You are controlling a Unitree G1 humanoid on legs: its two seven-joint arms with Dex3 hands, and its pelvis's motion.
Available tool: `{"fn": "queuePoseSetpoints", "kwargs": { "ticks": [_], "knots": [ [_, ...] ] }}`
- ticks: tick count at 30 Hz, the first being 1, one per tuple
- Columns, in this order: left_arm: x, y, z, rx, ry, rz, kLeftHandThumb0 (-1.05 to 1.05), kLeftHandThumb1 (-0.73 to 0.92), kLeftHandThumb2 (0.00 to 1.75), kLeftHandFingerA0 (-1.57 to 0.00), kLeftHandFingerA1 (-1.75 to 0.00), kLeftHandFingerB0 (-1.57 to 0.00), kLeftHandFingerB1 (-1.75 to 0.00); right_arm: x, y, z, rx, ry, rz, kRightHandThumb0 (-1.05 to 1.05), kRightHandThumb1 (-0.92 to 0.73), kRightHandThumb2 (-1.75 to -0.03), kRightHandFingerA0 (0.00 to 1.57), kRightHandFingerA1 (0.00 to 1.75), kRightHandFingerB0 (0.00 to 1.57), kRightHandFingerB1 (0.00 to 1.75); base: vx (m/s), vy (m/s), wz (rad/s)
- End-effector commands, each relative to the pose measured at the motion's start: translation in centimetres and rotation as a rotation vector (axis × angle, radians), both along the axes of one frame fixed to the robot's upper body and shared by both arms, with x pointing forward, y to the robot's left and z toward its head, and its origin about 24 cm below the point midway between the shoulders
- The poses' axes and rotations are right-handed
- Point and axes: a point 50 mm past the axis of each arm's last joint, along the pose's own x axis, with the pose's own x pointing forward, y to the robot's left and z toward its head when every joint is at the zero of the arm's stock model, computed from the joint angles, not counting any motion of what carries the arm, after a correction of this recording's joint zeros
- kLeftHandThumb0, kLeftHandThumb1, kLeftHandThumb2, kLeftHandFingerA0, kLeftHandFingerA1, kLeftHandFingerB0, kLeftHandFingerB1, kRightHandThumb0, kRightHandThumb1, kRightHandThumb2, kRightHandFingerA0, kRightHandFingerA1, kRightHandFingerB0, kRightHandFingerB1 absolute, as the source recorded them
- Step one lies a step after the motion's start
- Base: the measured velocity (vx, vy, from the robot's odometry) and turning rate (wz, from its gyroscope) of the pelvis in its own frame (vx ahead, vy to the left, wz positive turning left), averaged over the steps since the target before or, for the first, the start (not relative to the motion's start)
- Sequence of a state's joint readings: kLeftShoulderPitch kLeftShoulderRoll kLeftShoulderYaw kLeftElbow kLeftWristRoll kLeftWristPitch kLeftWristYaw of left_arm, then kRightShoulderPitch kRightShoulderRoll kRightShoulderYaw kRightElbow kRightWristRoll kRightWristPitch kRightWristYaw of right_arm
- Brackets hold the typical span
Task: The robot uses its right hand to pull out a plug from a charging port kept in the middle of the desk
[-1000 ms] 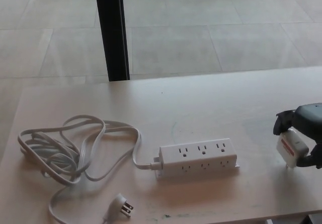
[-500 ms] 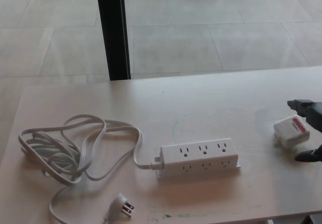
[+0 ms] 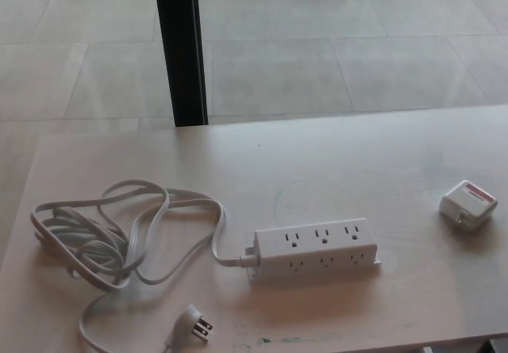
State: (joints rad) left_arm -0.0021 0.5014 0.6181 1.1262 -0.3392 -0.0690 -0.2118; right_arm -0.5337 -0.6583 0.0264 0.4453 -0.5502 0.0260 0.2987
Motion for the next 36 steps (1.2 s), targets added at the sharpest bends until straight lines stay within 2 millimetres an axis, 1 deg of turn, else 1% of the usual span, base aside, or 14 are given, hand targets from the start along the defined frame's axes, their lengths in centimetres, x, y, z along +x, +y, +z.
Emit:
{"fn": "queuePoseSetpoints", "kwargs": {
  "ticks": [1,4,5,12,16,17,20,22,23,29,30,31,32,36],
  "knots": [
    [-0.1,0.6,0.6,0.011,-0.022,0.016,-1.05,0.89,0.72,-0.94,-0.64,-0.75,-0.57,-7.3,-10.0,1.8,0.328,-0.23,-0.322,-0.82,-0.61,-0.59,1.05,1.14,0.1,0.4,0.0,0.0,0.0],
    [-0.1,0.6,0.6,0.009,-0.022,0.016,-1.05,0.88,0.71,-0.94,-0.64,-0.76,-0.58,-11.0,-13.6,1.1,0.375,-0.3,-0.479,-0.96,-0.53,-0.96,0.98,1.14,0.04,0.66,0.0,0.0,0.0],
    [-0.1,0.6,0.6,0.013,-0.02,0.014,-1.05,0.89,0.74,-0.94,-0.63,-0.75,-0.57,-12.6,-14.8,0.6,0.426,-0.334,-0.574,-1.04,-0.68,-0.58,0.99,1.1,0.0,0.97,0.0,0.0,0.0],
    [-0.3,0.8,0.7,0.015,-0.017,0.02,-1.05,0.86,0.72,-0.92,-0.65,-0.77,-0.58,-21.1,-18.7,-5.5,0.596,-0.528,-1.035,-1.01,-0.52,-0.95,1.38,1.22,0.14,0.9,0.0,0.0,0.0],
    [-0.3,0.8,0.8,0.019,-0.014,0.018,-1.05,0.87,0.72,-0.91,-0.64,-0.75,-0.57,-22.5,-18.7,-7.5,0.727,-0.585,-1.15,-0.96,-0.73,-0.57,1.22,1.23,0.0,1.13,0.0,0.0,0.0],
    [-0.4,0.8,0.8,0.023,-0.01,0.014,-1.05,0.86,0.71,-0.91,-0.64,-0.75,-0.57,-22.9,-18.4,-8.5,0.792,-0.612,-1.189,-0.83,-0.49,-1.04,0.63,1.12,0.06,0.76,0.0,0.0,0.0],
    [-0.4,0.8,0.8,0.028,-0.012,0.016,-1.05,0.86,0.7,-0.91,-0.65,-0.77,-0.58,-23.4,-17.7,-10.6,0.904,-0.605,-1.266,-0.97,-0.73,-0.58,0.93,1.25,0.0,1.11,0.0,0.0,0.0],
    [-0.6,0.9,0.7,0.032,0.0,0.016,-1.05,0.86,0.71,-0.93,-0.64,-0.77,-0.58,-23.2,-17.1,-11.6,0.991,-0.625,-1.305,-0.83,-0.48,-1.05,1.05,1.15,0.0,0.72,0.0,0.0,0.0],
    [-0.6,0.9,0.8,0.037,0.006,0.012,-1.05,0.87,0.7,-0.91,-0.65,-0.76,-0.58,-22.8,-16.4,-12.4,1.067,-0.618,-1.279,-0.92,-0.74,-0.55,1.08,1.16,0.0,1.16,0.0,0.0,0.0],
    [-0.7,1.1,0.9,0.043,0.035,0.018,-1.05,0.88,0.7,-0.84,-0.7,-0.72,-0.62,-21.7,-14.6,-13.8,1.074,-0.572,-1.258,-0.87,-0.5,-1.07,1.15,1.19,0.03,0.75,0.0,0.0,0.0],
    [-0.8,1.1,0.9,0.045,0.041,0.018,-1.05,0.89,0.7,-0.83,-0.71,-0.7,-0.63,-21.6,-14.4,-14.0,1.079,-0.563,-1.269,-0.92,-0.72,-0.55,0.95,1.24,0.0,1.19,0.0,0.0,0.0],
    [-0.9,1.2,0.9,0.048,0.049,0.02,-1.05,0.89,0.7,-0.81,-0.71,-0.7,-0.63,-21.6,-14.1,-14.2,1.084,-0.561,-1.273,-0.94,-0.49,-0.92,1.16,1.21,0.25,0.93,0.0,0.0,0.0],
    [-0.9,1.2,0.9,0.049,0.055,0.019,-1.05,0.89,0.7,-0.79,-0.72,-0.68,-0.63,-21.6,-14.0,-14.4,1.082,-0.552,-1.272,-0.93,-0.69,-0.57,1.15,1.23,0.0,1.32,0.0,0.0,0.0],
    [-0.9,1.1,0.7,0.052,0.08,0.015,-1.05,0.89,0.7,-0.84,-0.67,-0.71,-0.59,-22.0,-13.7,-15.7,1.11,-0.506,-1.323,-0.92,-0.48,-0.94,1.18,1.2,0.25,0.88,0.0,0.0,0.0]
  ]
}}
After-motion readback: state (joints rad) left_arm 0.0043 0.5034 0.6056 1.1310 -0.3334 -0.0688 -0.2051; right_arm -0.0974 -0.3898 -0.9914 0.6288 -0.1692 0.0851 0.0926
